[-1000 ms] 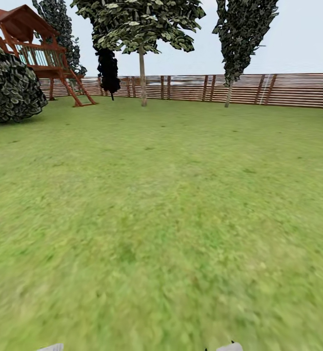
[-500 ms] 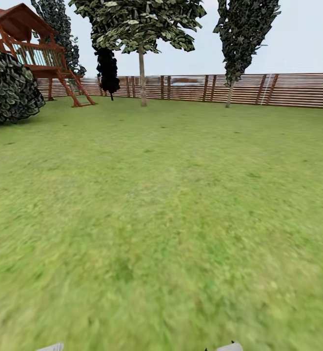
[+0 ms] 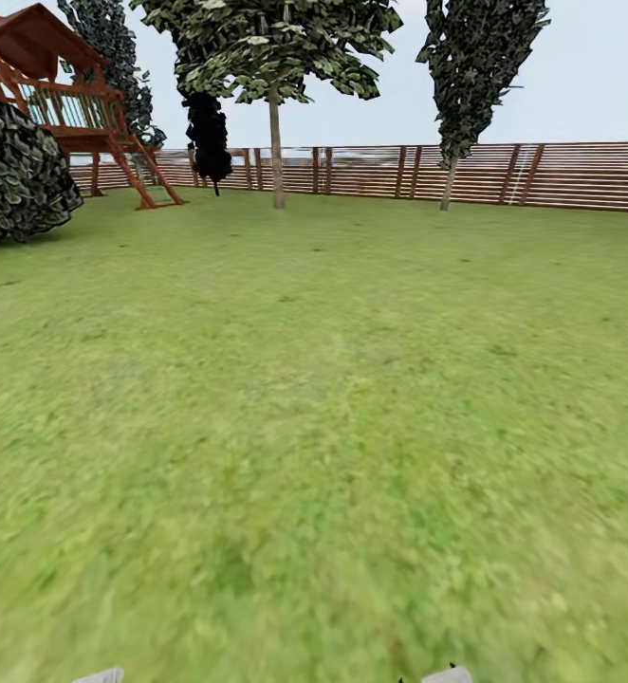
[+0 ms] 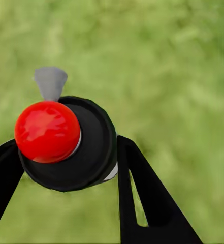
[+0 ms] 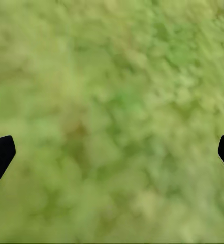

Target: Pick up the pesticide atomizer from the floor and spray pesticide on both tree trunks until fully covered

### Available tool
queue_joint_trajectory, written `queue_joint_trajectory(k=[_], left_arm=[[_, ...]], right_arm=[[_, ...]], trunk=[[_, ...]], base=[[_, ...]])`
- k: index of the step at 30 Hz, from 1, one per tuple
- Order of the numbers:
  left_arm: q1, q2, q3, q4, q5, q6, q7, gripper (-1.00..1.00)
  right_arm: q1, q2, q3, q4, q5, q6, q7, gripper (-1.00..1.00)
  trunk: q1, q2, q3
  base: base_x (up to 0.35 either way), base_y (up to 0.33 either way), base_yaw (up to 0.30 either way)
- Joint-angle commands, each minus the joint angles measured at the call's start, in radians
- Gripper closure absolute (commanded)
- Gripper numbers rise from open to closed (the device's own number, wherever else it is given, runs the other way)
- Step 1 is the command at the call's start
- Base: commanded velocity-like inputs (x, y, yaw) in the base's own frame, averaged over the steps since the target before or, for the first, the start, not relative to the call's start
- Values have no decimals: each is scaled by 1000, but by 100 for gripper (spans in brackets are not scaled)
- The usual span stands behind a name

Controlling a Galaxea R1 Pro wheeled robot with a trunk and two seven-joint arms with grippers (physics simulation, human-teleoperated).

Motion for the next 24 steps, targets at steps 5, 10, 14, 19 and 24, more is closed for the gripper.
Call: queue_joint_trajectory(k=[5, 10, 14, 19, 24], left_arm=[[0, 0, 0, 0, 0, 0, 0, 100], [0, 0, 0, 0, 0, 1, 0, 100], [0, 0, 0, 0, 0, 1, 0, 100], [0, 0, 0, 0, 0, 1, 0, 100], [0, 0, 0, 0, 0, 1, 0, 100]], right_arm=[[0, 0, 0, 0, 0, 0, 0, -100], [0, 0, 0, 0, 0, 0, 0, -100], [0, 0, 0, 0, 0, 0, 0, -100], [0, 0, 0, 0, 0, 0, 0, -100], [0, 0, 0, 0, 0, 0, 0, -100]], trunk=[[0, 0, 0], [0, 0, 0], [0, 0, 0], [0, 0, 0], [0, 0, 0]], base=[[339, 0, 0], [339, 0, 0], [339, 0, 0], [339, 0, 0], [339, 0, 0]])
